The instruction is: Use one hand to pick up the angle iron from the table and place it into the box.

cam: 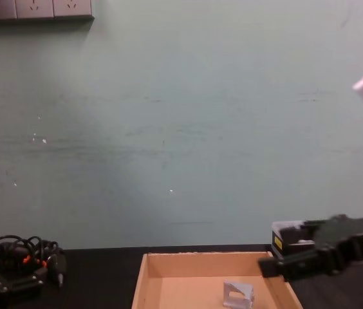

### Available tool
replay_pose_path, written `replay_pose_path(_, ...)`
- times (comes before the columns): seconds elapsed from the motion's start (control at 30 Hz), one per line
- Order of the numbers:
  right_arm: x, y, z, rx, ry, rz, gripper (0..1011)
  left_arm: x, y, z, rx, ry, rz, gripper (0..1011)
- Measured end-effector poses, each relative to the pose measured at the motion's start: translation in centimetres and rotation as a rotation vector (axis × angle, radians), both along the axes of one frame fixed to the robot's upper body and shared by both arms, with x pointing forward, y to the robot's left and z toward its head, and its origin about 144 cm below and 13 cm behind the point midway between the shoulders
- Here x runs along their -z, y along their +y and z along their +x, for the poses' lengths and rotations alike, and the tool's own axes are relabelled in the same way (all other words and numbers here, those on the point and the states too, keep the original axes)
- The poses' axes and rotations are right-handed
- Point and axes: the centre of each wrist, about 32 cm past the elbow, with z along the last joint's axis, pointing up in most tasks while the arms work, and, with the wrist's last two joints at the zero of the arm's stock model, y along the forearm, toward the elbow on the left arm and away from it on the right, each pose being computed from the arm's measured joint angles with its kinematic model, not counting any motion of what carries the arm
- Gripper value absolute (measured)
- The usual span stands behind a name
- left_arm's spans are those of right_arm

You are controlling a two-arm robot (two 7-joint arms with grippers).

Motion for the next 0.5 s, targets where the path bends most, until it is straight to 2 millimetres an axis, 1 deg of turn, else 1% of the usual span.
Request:
replay_pose_path(0.07, 0.1, -0.5, -0.8, 0.0, 0.009, 0.007, 1004, 0.0, 0.0, 0.0, 0.0, 0.0, 0.0, 1011)
replay_pose_path(0.1, 0.2, -1.0, -1.7, 0.002, 0.017, 0.013, 1004, 0.0, 0.0, 0.0, 0.0, 0.0, 0.0, 1011)
replay_pose_path(0.33, 1.0, -2.6, -4.6, -0.012, 0.067, 0.023, 1004, 0.0, 0.0, 0.0, 0.0, 0.0, 0.0, 1011)
replay_pose_path(0.5, 1.7, -3.0, -5.6, -0.04, 0.117, 0.011, 1004, 0.0, 0.0, 0.0, 0.0, 0.0, 0.0, 1011)
